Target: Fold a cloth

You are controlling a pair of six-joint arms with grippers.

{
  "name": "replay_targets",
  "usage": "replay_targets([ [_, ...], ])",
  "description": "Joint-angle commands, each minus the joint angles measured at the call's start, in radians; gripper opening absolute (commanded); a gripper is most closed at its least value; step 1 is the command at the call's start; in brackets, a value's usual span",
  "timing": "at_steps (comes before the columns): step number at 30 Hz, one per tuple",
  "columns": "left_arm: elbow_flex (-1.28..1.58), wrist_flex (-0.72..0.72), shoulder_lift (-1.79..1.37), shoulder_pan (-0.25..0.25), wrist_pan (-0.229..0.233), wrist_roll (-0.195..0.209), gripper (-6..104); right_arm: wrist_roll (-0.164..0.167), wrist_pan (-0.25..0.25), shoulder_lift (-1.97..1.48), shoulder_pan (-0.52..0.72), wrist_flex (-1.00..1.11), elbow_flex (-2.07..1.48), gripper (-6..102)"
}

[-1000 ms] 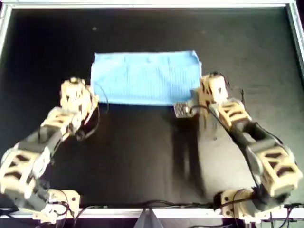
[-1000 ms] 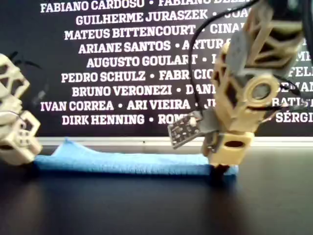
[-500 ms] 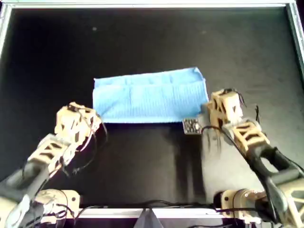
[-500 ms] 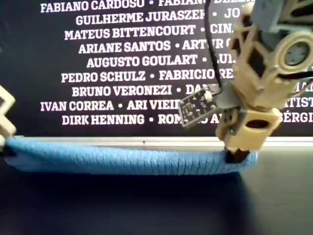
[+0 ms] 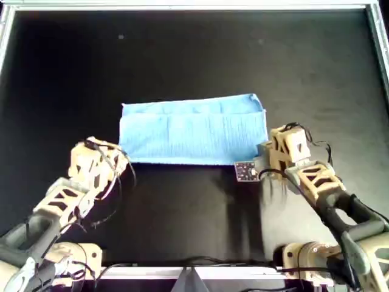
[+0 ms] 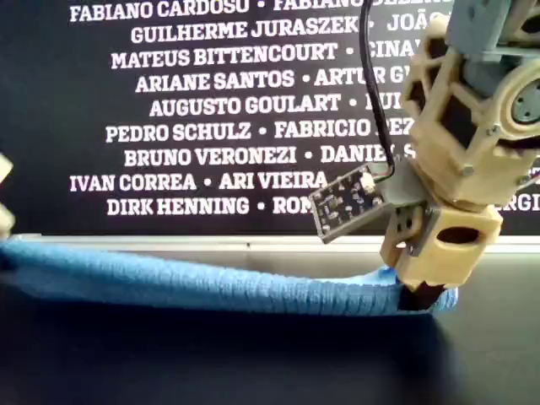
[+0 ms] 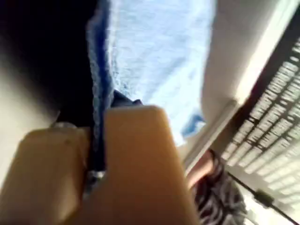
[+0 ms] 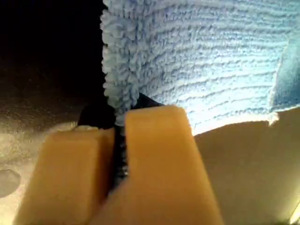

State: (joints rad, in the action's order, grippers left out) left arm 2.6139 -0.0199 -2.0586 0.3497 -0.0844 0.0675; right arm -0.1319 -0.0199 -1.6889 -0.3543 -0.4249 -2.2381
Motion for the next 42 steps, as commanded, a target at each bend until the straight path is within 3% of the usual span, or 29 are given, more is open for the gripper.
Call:
replay_targets([
  [1, 0.003, 0.009, -0.038, 0.020, 0.008, -0.005, 0, 0.006, 0.005, -0.069, -0.003, -0.009, 0.006, -1],
  [5, 0.009, 0.011, -0.049, 0.020, 0.008, -0.005, 5, 0.006, 0.003, -0.071, -0.003, -0.009, 0.008, 12],
  [11, 0.020, 0.009, -0.043, 0.014, 0.028, -0.005, 41, 0.023, 0.003, -0.071, -0.003, -0.009, 0.003, 54],
  [15, 0.049, 0.009, -0.058, 0.009, 0.028, -0.005, 45, 0.023, 0.003, -0.077, -0.003, -0.009, -0.017, 72],
  [42, 0.189, 0.009, -0.060, 0.002, 0.031, -0.005, 46, 0.023, 0.021, -0.841, 0.014, -0.011, -0.374, 73],
])
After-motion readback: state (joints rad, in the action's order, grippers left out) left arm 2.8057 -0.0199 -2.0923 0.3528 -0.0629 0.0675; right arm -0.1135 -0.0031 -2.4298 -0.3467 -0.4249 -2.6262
